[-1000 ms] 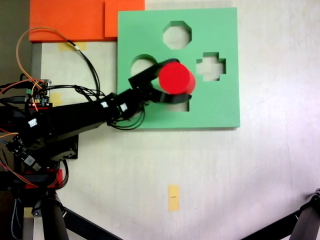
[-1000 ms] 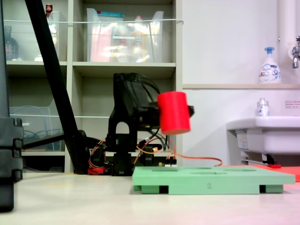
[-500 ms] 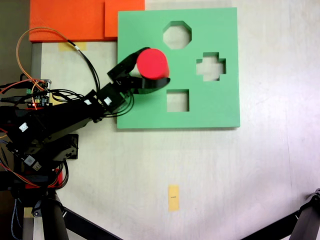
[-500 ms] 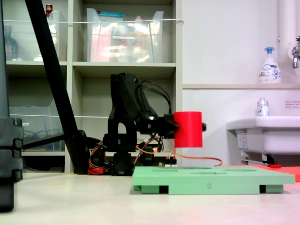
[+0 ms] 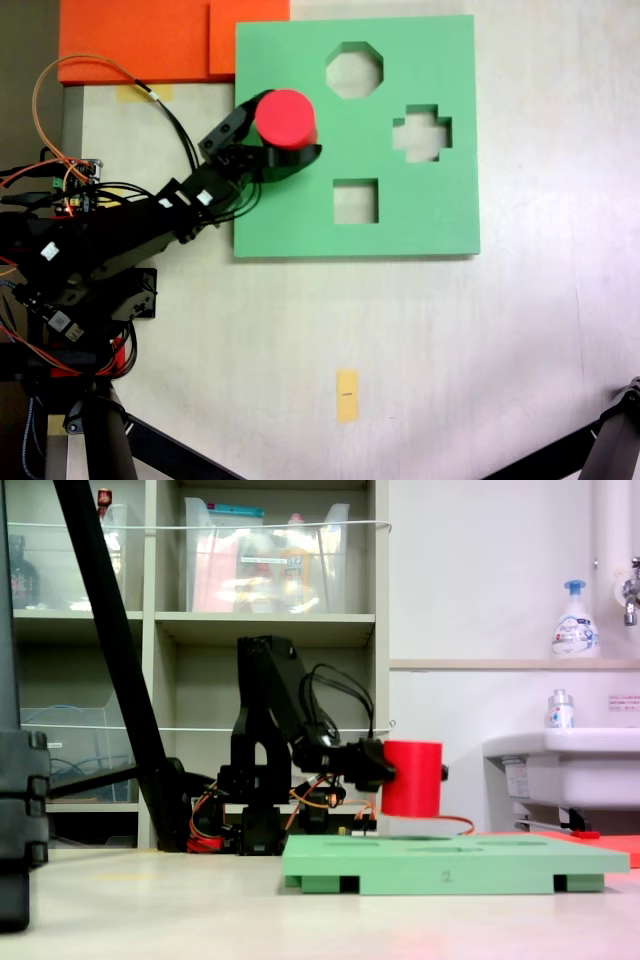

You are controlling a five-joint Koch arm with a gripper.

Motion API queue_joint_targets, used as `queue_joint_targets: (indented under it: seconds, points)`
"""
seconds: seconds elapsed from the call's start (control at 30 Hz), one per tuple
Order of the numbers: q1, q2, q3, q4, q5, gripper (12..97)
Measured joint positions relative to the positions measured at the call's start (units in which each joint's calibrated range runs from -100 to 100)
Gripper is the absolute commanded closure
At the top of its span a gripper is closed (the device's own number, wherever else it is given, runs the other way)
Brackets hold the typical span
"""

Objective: Put the cylinder block into the corresponding hole

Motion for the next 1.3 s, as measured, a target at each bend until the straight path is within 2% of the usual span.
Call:
queue_joint_targets:
  seconds: [0.37, 0.67, 0.7, 0.77, 0.83, 0.87, 1.0, 1.07, 1.17, 1.3]
  points:
    - [0.88, 16.01, 2.45, 1.27, 1.27, 76.6]
    - [1.27, 20.66, 2.55, 2.25, 1.37, 75.9]
    - [1.27, 21.89, 2.55, 2.94, 1.37, 73.1]
    - [1.27, 25.17, 2.35, 5.38, 1.42, 55.4]
    - [1.27, 28.18, 2.35, 8.81, 1.37, 45.2]
    - [1.27, 29.14, 2.25, 10.28, 1.42, 42.3]
    - [1.22, 29.00, -1.37, 13.41, 1.37, 41.2]
    - [1.22, 26.95, -4.21, 14.39, 1.37, 35.6]
    - [1.17, 20.52, -5.59, 14.39, 1.37, 36.2]
    - [0.00, 1.92, -9.51, 12.82, 1.42, 46.4]
